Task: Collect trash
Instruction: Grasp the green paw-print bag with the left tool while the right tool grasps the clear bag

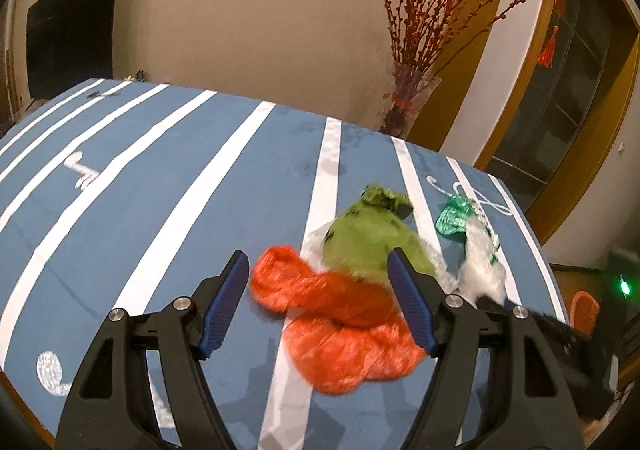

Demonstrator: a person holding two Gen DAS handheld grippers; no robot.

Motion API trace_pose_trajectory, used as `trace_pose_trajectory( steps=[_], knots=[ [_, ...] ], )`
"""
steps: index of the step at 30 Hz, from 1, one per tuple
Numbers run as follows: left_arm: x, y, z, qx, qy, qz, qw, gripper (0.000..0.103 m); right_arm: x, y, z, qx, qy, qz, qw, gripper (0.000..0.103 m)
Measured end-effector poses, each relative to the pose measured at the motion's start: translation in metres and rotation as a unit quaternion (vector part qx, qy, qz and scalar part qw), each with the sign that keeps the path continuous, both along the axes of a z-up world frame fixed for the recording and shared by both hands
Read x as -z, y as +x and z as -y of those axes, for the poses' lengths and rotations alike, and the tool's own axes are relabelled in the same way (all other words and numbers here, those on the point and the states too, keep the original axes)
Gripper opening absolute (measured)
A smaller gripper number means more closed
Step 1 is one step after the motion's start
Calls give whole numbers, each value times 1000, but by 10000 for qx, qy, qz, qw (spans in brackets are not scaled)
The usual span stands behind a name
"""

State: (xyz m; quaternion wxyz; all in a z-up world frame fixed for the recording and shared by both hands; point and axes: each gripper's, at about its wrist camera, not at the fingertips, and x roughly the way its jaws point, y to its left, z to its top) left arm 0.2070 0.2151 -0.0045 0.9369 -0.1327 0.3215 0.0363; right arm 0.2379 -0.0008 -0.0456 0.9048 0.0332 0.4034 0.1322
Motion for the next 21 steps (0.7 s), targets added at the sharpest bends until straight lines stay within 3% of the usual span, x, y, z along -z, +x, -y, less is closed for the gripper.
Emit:
trace_pose_trajectory(
  steps=[8, 14, 17, 21],
  knots=[
    [-8, 63, 26, 276, 259, -252, 9990, 75, -13, -20, 45, 274, 40, 138, 9995, 25],
    [17, 111, 36, 367, 599, -944, 9931, 74, -14, -23, 73, 521, 70, 114, 9986, 25],
    [31, 118, 36, 412, 549, -1222, 9901, 62, -10, -23, 81, 568, 79, 68, 9983, 25],
    [34, 117, 36, 469, 385, -1227, 9906, 35, -6, -25, 85, 580, 71, 30, 9983, 25]
  ],
)
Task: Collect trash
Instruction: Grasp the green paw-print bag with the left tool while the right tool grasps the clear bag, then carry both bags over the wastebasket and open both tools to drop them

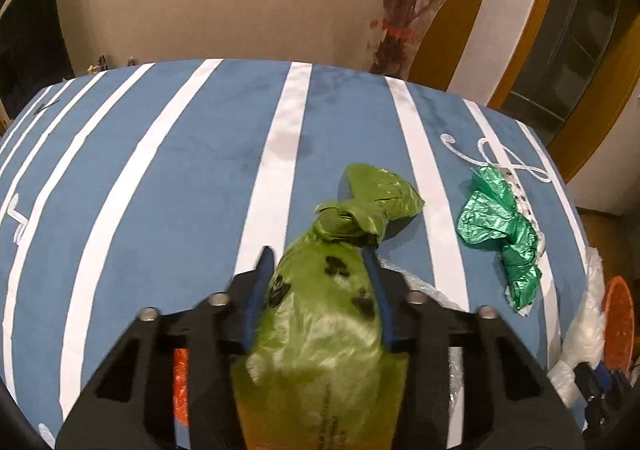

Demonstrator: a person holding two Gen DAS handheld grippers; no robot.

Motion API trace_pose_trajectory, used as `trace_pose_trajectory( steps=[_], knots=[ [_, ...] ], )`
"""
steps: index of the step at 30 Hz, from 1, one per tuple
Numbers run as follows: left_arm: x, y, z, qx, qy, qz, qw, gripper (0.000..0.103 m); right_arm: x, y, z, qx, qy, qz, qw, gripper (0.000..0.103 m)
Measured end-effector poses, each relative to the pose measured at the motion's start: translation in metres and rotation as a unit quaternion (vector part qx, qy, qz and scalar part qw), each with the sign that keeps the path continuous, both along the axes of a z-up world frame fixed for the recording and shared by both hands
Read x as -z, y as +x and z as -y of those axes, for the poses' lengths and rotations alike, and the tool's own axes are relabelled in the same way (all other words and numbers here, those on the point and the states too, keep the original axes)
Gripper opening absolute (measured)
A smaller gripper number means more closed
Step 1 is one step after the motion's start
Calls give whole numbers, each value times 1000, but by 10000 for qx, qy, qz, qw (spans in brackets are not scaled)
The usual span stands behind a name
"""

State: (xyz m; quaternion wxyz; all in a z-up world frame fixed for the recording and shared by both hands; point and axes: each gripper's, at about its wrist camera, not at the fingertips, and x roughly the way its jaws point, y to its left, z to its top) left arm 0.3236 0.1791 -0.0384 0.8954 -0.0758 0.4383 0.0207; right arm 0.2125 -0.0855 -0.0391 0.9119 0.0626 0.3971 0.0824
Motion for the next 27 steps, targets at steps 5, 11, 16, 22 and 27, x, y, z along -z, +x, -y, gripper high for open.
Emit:
trace_pose_trajectory(
  steps=[5, 11, 16, 22, 27],
  knots=[
    [-14, -6, 6, 105, -60, 221, 9997, 17, -2, -2, 0, 16, -6, 45, 10000, 25],
    [-38, -19, 16, 211, -111, 502, 9985, 14, -14, -13, 8, 102, 35, 195, 9998, 25],
    [-54, -34, 33, 352, -178, 693, 9968, 14, -24, -27, 20, 214, 41, 336, 9992, 25],
    [-67, -56, 66, 676, -313, 872, 9934, 14, -35, -46, 43, 418, -23, 495, 9979, 25],
    [-74, -76, 100, 1041, -466, 961, 9888, 14, -42, -59, 65, 671, -81, 614, 9958, 25]
  ],
)
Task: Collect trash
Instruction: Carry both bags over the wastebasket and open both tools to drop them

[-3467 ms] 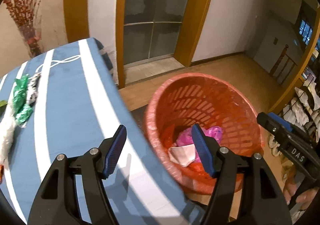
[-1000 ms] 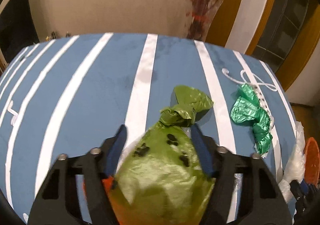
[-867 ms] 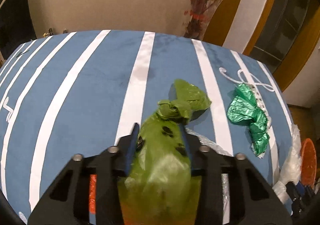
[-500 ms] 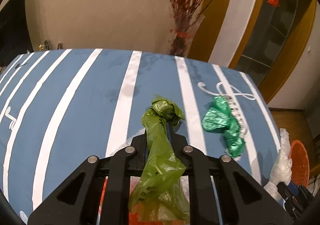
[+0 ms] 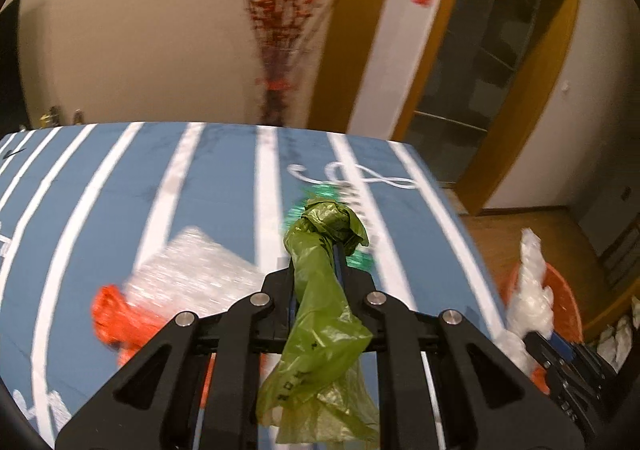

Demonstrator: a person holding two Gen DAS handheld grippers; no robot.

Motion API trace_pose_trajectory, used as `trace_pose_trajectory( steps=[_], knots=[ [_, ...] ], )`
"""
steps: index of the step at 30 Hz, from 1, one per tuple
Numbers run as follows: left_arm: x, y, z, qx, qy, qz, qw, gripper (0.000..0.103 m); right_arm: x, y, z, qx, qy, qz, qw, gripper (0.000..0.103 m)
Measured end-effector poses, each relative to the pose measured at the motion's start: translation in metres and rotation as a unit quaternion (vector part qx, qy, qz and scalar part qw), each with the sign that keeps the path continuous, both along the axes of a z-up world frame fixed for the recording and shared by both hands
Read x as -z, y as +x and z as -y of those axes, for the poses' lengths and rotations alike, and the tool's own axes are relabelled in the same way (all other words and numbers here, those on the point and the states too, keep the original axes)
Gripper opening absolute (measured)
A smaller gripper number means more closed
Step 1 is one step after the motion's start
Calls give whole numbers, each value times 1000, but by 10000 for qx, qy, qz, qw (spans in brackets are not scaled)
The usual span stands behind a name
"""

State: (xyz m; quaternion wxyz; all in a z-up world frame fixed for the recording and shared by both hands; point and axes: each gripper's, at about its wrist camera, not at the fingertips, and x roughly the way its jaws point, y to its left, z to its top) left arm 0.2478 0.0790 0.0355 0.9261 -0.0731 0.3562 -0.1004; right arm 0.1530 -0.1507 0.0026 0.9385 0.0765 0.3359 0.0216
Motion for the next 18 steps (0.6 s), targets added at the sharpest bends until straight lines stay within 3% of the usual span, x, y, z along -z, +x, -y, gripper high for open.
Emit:
trace_pose_trajectory(
  steps=[18],
  knots=[
    [2, -36, 97, 1070, -143, 125, 9941, 14, -2, -42, 88, 999, 9, 174, 9948, 25]
  ],
)
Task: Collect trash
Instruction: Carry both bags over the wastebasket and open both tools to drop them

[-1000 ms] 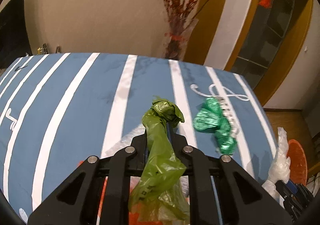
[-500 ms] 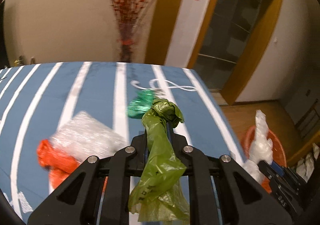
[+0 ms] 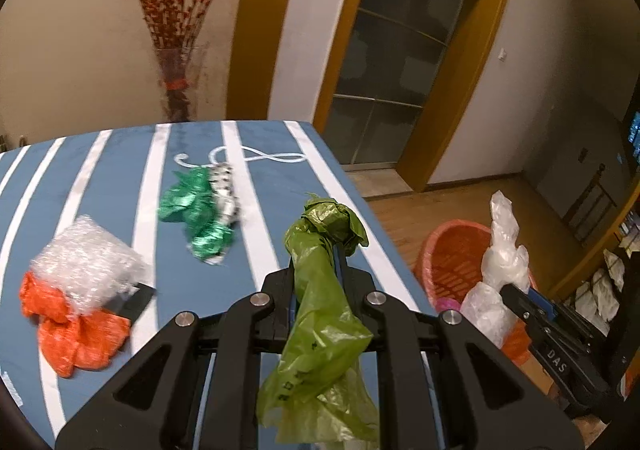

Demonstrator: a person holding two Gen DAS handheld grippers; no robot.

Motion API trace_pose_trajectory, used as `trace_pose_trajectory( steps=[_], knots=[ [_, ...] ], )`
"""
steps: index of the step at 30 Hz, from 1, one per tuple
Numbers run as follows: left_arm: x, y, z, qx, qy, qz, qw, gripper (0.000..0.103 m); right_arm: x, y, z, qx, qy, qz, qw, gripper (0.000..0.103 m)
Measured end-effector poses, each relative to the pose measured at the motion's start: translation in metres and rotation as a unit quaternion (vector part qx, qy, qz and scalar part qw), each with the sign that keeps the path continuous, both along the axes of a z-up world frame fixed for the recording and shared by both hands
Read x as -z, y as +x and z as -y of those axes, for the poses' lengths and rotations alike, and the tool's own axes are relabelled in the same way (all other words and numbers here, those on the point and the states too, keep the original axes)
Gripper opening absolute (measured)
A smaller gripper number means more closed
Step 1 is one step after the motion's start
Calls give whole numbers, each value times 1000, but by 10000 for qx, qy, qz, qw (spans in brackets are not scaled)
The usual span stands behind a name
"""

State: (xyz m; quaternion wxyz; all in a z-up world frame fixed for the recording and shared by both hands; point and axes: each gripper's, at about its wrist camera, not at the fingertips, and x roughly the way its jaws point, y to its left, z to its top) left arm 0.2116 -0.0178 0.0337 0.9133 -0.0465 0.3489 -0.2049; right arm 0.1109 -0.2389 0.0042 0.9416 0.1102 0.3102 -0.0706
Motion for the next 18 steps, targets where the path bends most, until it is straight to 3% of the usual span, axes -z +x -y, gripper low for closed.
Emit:
trace_pose_trajectory(
  steps=[18],
  knots=[
    [15, -17, 73, 678, -259, -198, 9972, 14, 15, -28, 56, 747, -47, -50, 9972, 25]
  ],
)
